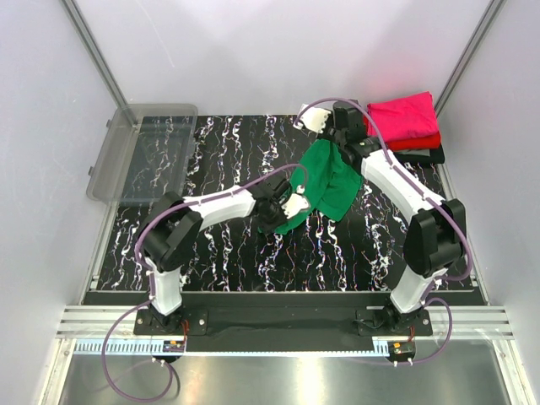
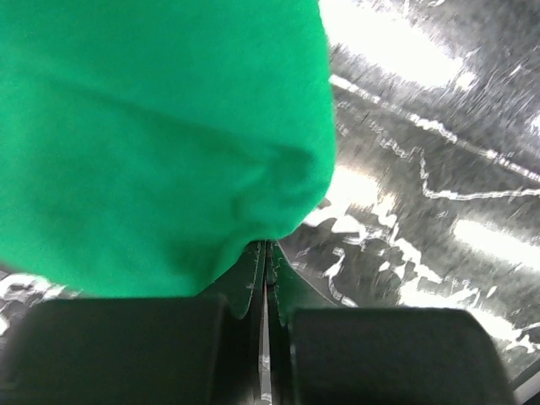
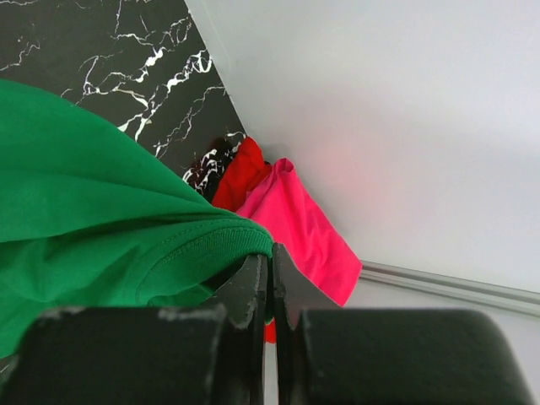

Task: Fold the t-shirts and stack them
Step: Flatten the tshirt out

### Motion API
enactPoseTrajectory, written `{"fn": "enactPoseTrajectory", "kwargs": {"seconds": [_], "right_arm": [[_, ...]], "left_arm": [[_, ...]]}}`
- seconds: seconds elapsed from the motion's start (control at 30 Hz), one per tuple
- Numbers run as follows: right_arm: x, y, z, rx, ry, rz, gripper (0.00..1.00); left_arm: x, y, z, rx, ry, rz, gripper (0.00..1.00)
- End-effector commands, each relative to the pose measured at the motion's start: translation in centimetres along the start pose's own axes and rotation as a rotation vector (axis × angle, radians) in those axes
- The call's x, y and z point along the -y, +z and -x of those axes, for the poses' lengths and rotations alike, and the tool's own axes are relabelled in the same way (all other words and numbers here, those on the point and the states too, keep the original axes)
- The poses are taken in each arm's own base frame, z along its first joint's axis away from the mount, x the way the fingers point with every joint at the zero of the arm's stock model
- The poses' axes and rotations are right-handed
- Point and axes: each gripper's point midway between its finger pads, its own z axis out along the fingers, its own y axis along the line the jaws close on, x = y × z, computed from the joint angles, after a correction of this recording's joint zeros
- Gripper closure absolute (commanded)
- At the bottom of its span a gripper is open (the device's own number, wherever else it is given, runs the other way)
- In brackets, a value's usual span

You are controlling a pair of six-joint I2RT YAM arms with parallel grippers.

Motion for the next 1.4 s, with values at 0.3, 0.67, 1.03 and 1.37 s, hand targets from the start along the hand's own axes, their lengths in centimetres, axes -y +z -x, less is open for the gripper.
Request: {"fn": "enactPoseTrajectory", "kwargs": {"seconds": [0.3, 0.67, 1.03, 1.37], "right_arm": [[3.4, -16.7, 0.6, 0.109, 0.509, 0.008, 1.00], [-3.2, -19.5, -1.9, 0.026, 0.690, 0.193, 1.00], [-0.9, -19.8, -1.0, 0.054, 0.695, 0.148, 1.00], [-1.6, -19.8, -1.1, 0.062, 0.692, 0.162, 1.00]], "left_arm": [[-0.5, -24.4, 3.4, 0.433, 0.252, 0.316, 1.00], [-0.9, -14.6, 2.0, 0.289, 0.200, 0.219, 0.41], [-5.4, -2.6, 4.0, 0.083, 0.131, 0.191, 0.44], [-4.9, -0.3, 2.9, 0.018, 0.102, 0.122, 1.00]]}}
